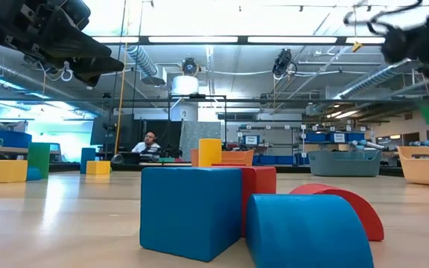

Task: Sort blocks by size
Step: Put the green cube block into the yellow bin, then put the blue cylinder block into the orange bin

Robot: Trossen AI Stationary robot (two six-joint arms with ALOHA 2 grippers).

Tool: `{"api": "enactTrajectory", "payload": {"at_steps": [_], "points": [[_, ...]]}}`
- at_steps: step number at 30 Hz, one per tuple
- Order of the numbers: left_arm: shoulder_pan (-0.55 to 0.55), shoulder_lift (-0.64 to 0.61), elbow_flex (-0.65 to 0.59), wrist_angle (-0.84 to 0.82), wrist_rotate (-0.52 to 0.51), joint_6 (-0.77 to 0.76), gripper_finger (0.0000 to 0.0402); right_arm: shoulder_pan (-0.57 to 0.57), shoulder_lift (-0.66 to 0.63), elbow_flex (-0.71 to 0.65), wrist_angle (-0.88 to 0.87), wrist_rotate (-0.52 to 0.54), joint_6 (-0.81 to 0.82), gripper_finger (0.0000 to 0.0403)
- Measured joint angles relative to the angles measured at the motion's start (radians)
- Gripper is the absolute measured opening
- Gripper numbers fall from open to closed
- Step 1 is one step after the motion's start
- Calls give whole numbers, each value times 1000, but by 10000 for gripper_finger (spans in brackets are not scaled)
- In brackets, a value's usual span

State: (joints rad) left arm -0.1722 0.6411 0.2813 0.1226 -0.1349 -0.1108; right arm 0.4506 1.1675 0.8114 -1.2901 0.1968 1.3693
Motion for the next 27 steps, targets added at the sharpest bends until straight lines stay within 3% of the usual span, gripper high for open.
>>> {"api": "enactTrajectory", "payload": {"at_steps": [4,9,14,17,22,27], "points": [[0,0,0,0,0,-34,202,16,-9,-120,109,-69,17,146],[0,0,0,-2,0,-35,202,19,25,-93,95,-60,-6,150],[0,1,0,3,0,-53,202,19,24,-94,72,-63,12,216],[0,0,0,6,0,-54,202,19,24,-94,63,-61,16,232],[0,1,0,6,0,-54,202,19,24,-94,51,-59,15,211],[0,1,0,6,0,-55,202,19,24,-94,28,-41,13,159]]}}
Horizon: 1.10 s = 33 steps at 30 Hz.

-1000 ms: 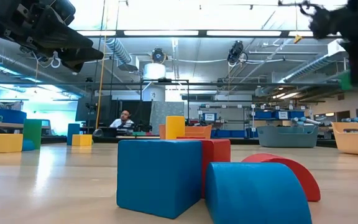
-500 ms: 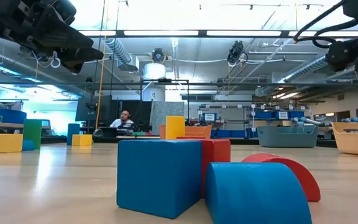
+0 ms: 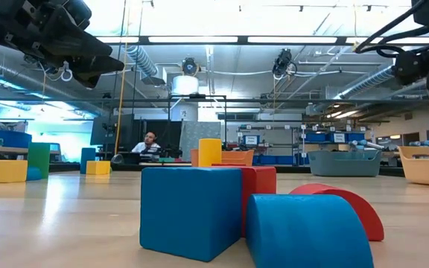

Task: Sort blocks by size
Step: Put the blue cylinder block into the orange bin

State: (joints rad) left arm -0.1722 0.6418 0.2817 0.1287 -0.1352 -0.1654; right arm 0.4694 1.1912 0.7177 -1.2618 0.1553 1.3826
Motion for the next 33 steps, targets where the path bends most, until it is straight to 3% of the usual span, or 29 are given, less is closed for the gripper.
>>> {"api": "enactTrajectory", "payload": {"at_steps": [9,13,17,21,28,33], "points": [[0,0,0,0,-3,1,202,3,-46,0,38,57,-12,13],[0,0,0,0,-9,4,202,23,-73,0,130,191,-37,23],[0,0,0,0,-10,3,202,41,-87,0,264,393,-85,17],[0,0,0,0,-11,2,202,40,-77,0,503,537,-254,9],[0,0,0,3,-77,-31,221,15,3,1,878,581,-567,15],[0,10,0,3,-85,-104,257,-11,94,1,1006,581,-643,8]]}}
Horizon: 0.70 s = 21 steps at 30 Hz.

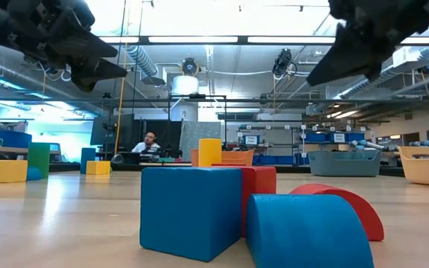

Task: Sort blocks by size
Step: Put the blue cylinder block into the orange bin

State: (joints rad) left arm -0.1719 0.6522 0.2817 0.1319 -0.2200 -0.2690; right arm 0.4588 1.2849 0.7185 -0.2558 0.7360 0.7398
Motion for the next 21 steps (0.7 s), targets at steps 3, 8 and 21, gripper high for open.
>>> {"api": "enactTrajectory", "payload": {"at_steps": [3,8,21], "points": [[0,9,0,6,-7,-2,273,-14,59,0,47,-13,-3,19],[0,10,0,6,-115,-100,276,-39,147,0,72,-93,-11,21],[228,37,308,-552,-281,-184,271,-96,198,0,177,-155,-98,25]]}}
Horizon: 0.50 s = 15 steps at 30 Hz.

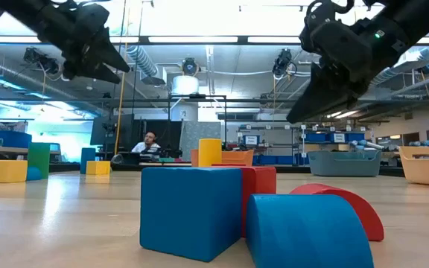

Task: Sort blocks by size
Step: Put the blue cylinder block into the orange bin

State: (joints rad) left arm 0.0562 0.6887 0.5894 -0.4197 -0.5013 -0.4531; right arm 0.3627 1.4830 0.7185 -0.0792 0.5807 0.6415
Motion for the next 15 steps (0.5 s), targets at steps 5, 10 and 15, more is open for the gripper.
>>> {"api": "enactTrajectory", "payload": {"at_steps": [5,10,15], "points": [[162,43,142,-339,-14,-190,271,-1,0,0,25,-8,-26,11],[311,96,170,-470,-1,-235,271,-1,0,0,33,-24,-35,14],[452,193,170,-462,100,-181,271,-1,-1,0,42,-25,-35,28]]}}
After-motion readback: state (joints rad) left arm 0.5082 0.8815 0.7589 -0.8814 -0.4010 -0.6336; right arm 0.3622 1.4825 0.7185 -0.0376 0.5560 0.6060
